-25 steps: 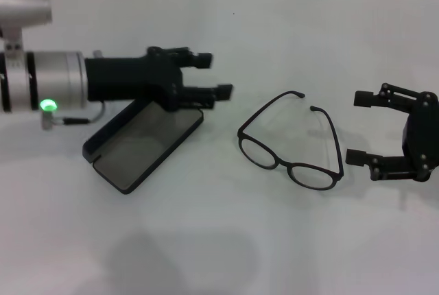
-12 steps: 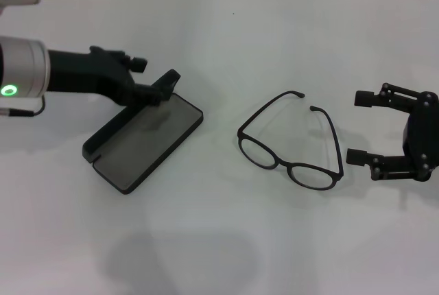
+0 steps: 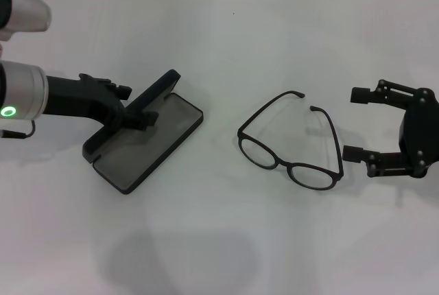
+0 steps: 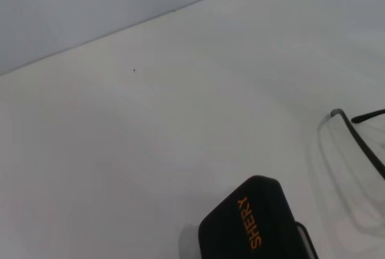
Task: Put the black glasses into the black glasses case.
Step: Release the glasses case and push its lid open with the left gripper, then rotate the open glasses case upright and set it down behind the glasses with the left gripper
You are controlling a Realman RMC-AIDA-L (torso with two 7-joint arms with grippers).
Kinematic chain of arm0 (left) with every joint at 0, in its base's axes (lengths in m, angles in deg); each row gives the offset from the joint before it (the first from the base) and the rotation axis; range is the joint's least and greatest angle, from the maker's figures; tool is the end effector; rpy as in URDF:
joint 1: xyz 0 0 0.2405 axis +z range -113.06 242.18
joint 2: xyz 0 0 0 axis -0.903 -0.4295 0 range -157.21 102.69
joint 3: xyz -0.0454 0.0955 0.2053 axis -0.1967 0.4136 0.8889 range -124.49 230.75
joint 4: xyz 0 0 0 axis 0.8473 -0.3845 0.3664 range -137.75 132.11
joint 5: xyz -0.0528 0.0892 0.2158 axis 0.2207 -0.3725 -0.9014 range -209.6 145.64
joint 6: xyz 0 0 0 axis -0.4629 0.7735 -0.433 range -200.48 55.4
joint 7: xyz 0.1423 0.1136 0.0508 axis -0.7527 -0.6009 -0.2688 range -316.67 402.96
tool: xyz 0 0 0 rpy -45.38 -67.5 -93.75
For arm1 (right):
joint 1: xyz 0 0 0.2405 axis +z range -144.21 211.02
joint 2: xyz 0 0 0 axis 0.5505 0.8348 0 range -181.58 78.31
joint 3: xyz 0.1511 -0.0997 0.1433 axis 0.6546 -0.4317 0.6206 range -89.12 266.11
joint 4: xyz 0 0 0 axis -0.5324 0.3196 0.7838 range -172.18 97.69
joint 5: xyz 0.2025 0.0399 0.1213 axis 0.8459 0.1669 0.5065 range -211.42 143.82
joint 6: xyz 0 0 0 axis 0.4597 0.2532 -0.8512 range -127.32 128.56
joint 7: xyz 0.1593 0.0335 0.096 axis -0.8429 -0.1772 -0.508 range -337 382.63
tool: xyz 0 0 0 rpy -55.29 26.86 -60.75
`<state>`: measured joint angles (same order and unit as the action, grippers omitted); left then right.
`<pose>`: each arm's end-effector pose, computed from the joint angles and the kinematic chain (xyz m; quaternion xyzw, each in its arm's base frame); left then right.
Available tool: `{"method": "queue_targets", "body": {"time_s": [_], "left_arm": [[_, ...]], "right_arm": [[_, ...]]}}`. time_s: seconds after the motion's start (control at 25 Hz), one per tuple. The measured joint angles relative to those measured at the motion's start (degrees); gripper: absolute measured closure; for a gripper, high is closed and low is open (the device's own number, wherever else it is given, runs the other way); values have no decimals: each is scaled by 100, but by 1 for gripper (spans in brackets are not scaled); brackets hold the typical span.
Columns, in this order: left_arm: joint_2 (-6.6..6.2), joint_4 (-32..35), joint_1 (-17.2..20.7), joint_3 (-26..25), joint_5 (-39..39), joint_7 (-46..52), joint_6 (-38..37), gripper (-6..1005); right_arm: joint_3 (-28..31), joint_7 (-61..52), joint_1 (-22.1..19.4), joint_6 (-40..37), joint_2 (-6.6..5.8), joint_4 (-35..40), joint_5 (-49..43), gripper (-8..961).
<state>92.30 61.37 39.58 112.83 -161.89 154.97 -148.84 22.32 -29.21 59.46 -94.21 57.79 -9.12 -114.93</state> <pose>-0.2504 0.3900 -0.0028 -0.9336 -0.2912 -0.0191 0.2078 0.2304 0.3295 -0.0079 -0.9391 0.0070 0.3177 0.1304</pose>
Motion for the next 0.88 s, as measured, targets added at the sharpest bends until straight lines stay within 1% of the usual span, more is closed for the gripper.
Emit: {"method": "queue_targets", "body": {"time_s": [0.2,0.4,0.88], "left_arm": [[11,-67,-43,21,-49,9,128,200],[7,-91,-51,26,-70,4,146,376],[-7,-69,-97,25,-80,-4,117,590]], "right_arm": [[-3,-1,3,0,7,0,-4,66],[-9,-1,-29,-8,8,0,-11,66],[-55,13,-65,-165,8,0,-111,68]]}}
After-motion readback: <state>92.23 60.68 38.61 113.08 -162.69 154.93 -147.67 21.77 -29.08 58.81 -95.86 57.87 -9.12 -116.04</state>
